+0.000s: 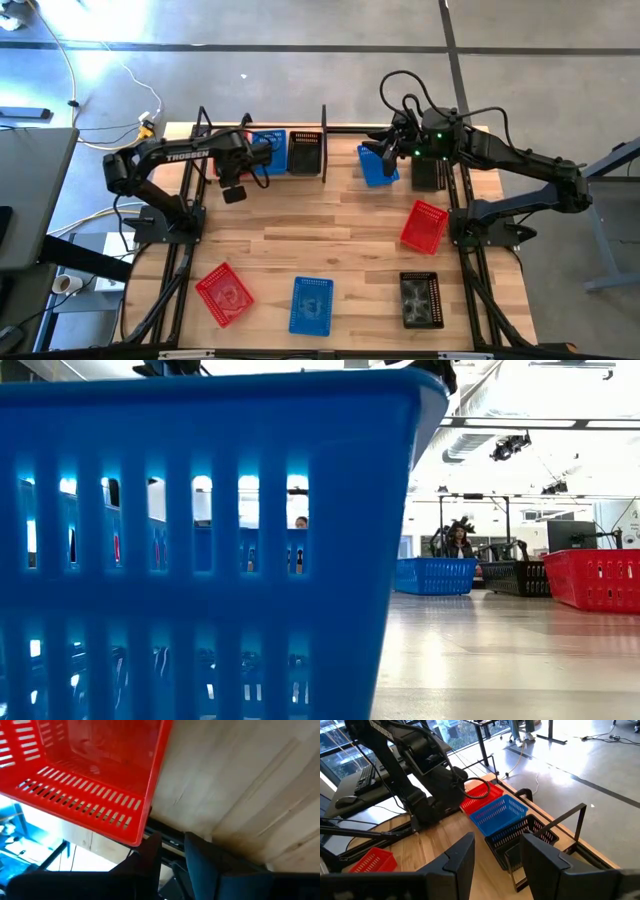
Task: Stack baskets on shelf by color
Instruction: Stack the top blue bin on the other blue bin
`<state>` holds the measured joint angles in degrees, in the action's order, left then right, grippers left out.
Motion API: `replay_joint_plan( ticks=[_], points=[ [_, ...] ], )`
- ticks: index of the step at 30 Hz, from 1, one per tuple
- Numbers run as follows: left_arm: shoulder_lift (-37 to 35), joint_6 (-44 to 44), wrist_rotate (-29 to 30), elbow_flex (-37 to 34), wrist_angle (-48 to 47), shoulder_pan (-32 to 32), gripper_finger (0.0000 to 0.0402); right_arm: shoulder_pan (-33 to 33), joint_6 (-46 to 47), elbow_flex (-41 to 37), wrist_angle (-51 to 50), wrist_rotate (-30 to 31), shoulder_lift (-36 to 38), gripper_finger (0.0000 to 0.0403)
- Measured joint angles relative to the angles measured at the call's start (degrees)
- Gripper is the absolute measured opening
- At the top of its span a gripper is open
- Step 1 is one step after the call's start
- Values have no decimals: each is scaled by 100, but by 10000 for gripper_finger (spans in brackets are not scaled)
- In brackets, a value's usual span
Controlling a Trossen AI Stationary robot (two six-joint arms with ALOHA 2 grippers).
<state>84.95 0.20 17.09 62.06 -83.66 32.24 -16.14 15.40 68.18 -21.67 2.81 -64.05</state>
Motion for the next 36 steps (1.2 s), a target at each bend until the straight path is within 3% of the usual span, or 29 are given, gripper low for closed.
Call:
replay_joint_plan(
  ticks=[8, 18, 25, 31, 36],
  points=[
    [-566, 137, -137, 0, -11, -216, 76, 4, 453, 0, -264, 3, 0, 142],
    [-1486, 725, -1092, 0, 291, -630, 76, 4, 806, 0, -1777, 2, 0, 142],
    [-1978, 1309, -1924, 0, 1148, -1160, 76, 2, -374, 0, -2808, 26, -12, 142],
    [-2236, 1696, -2241, 0, 1809, -1582, 76, 2, -1676, 0, -2918, 15, -279, 142],
    [-2327, 1918, -2168, 2, 1937, -1777, 76, 2, -2452, 0, -2931, 65, -661, 142]
  ],
)
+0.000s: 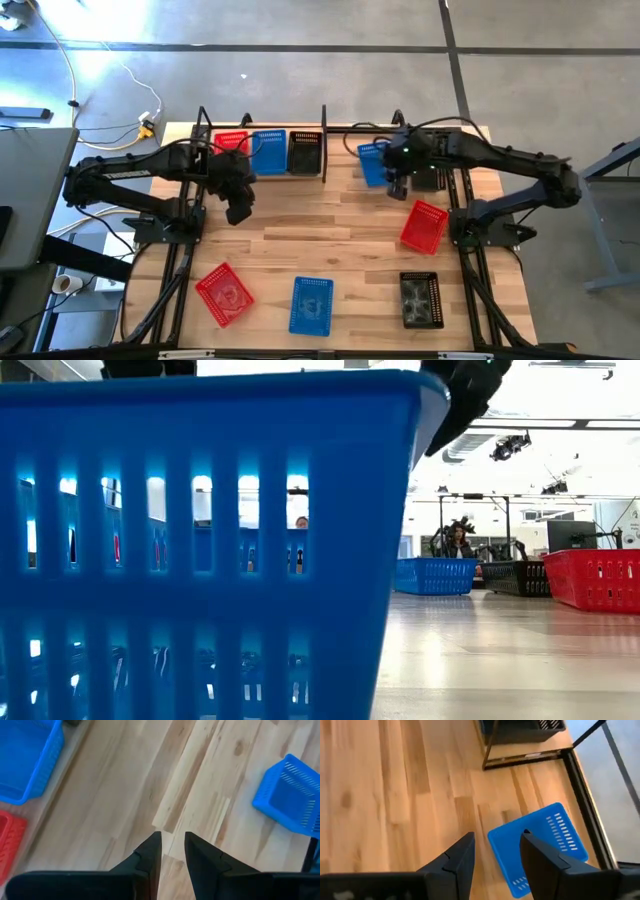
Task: Stack baskets on shelf by color
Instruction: Stack the top blue bin on the other blue bin
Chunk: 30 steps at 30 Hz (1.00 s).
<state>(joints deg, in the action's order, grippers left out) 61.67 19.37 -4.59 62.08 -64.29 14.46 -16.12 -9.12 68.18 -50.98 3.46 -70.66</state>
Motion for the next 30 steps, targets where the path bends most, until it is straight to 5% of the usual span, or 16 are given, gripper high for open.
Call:
replay_joint_plan(
  ticks=[11, 17, 30],
  points=[
    [-3, 105, 16, 0, 20, -38, 76, -302, -927, 0, -1024, 401, -1212, 142],
    [0, 103, 99, 0, 92, -38, 76, -1166, -317, 0, -863, 364, -1570, 142],
    [2, 170, 399, 0, 166, -37, 76, -2873, 1246, 1, -93, -865, -1757, 142]
  ],
)
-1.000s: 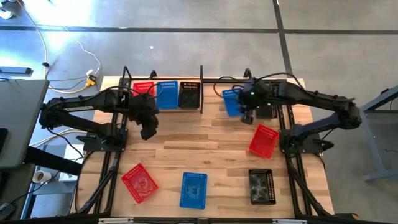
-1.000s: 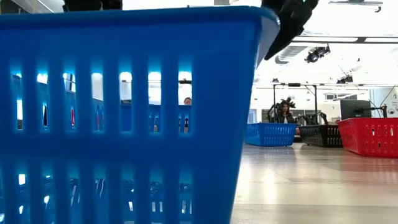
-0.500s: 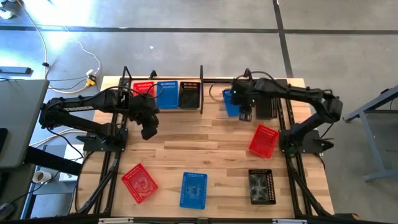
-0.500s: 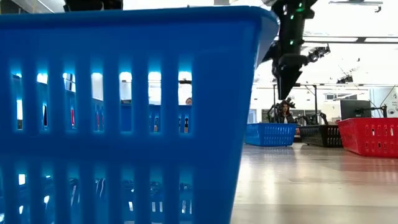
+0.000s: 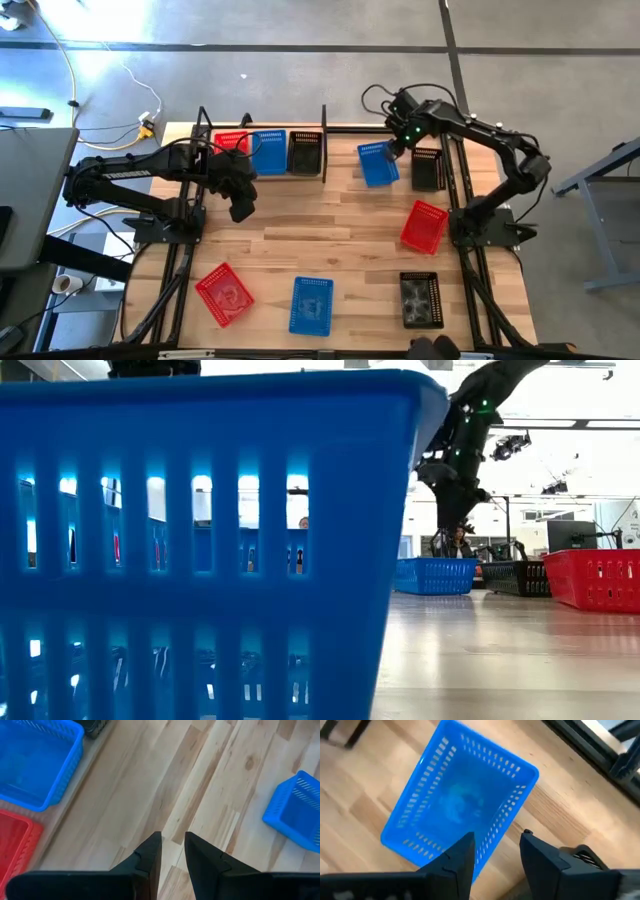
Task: Stack baskets on shelf by color
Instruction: Stack the top blue bin on the other blue bin
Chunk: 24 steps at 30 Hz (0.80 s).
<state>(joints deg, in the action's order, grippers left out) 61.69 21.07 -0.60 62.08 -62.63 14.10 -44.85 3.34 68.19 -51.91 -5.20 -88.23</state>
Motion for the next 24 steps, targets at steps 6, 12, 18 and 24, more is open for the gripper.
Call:
replay_joint_plan(
  ticks=[6, 12, 18, 24],
  points=[
    [0, -3, 0, 0, 0, 1, 76, -139, 556, -1, 56, -58, -485, 142],
    [0, 112, 0, 0, -2, 1, 76, -135, 937, -1, 65, 124, -897, 142],
    [0, 126, -2, 0, -2, 1, 76, -131, 972, -1, 63, 197, -1213, 142],
    [0, 128, -2, 0, -2, 1, 76, -126, 972, -1, 55, 188, -1409, 105]
  ],
)
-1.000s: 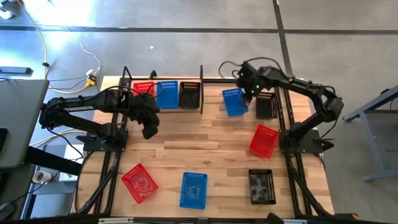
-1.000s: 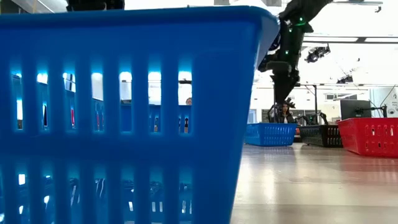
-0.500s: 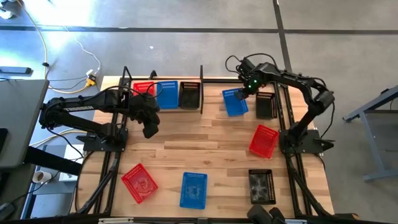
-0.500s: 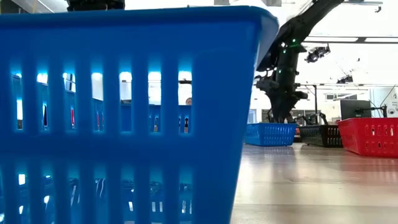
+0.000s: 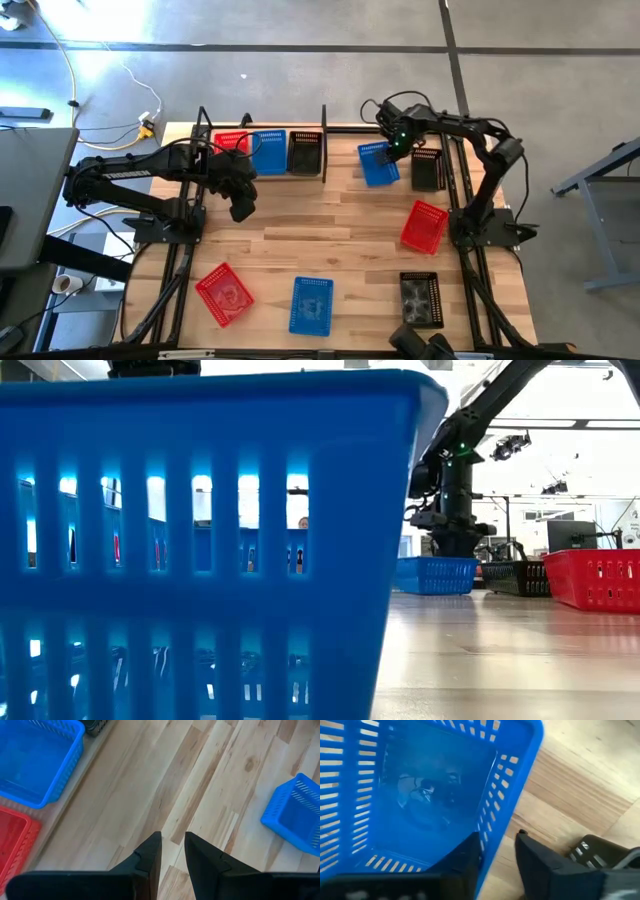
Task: Stack baskets on shelf by color
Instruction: Stack the top blue bin on the other blue bin
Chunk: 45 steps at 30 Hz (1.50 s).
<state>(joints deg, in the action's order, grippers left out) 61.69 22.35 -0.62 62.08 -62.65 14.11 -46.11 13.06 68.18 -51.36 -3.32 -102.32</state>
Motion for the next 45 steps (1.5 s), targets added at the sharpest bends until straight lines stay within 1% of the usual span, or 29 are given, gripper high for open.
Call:
replay_joint_plan(
  ticks=[4, 5, 6, 9, 11, 15, 22, 29, 34, 39, 42, 45],
  points=[
    [0, 0, 0, 0, 0, 0, 76, 15, 0, 2, 5, -16, -9, 25],
    [0, 0, 0, 0, 0, 0, 76, 25, -8, 2, -1, -17, 0, 13],
    [0, 0, 0, 0, 0, 0, 76, 37, 0, 2, -27, -15, 19, 9],
    [0, -56, 0, 0, 0, 0, 76, 119, 211, 2, -82, -25, 122, 14],
    [0, -154, 0, 0, -2, 0, 76, 234, 332, 2, -151, -23, 261, 5],
    [0, -240, 0, 0, 0, 0, 76, 632, 812, 2, -176, 56, 681, 4],
    [2, -242, 0, 0, 0, 0, 76, 1595, 2057, 2, -221, 509, 1468, 2],
    [2, -301, -19, 0, 175, -2, 76, 2708, 3479, 2, -266, 1003, 2044, 1],
    [2, -447, -92, 0, 436, -80, 76, 3586, 4434, 2, -327, 1413, 2261, 1],
    [2, -450, -94, 0, 530, -155, 76, 4385, 5288, 2, -266, 1769, 2304, 0],
    [2, -453, -207, 0, 560, -180, 78, 4779, 5728, 2, -24, 2009, 2261, 0],
    [2, -455, -331, 0, 568, -184, 90, 5079, 6012, 0, 404, 2222, 2200, 0]
  ],
)
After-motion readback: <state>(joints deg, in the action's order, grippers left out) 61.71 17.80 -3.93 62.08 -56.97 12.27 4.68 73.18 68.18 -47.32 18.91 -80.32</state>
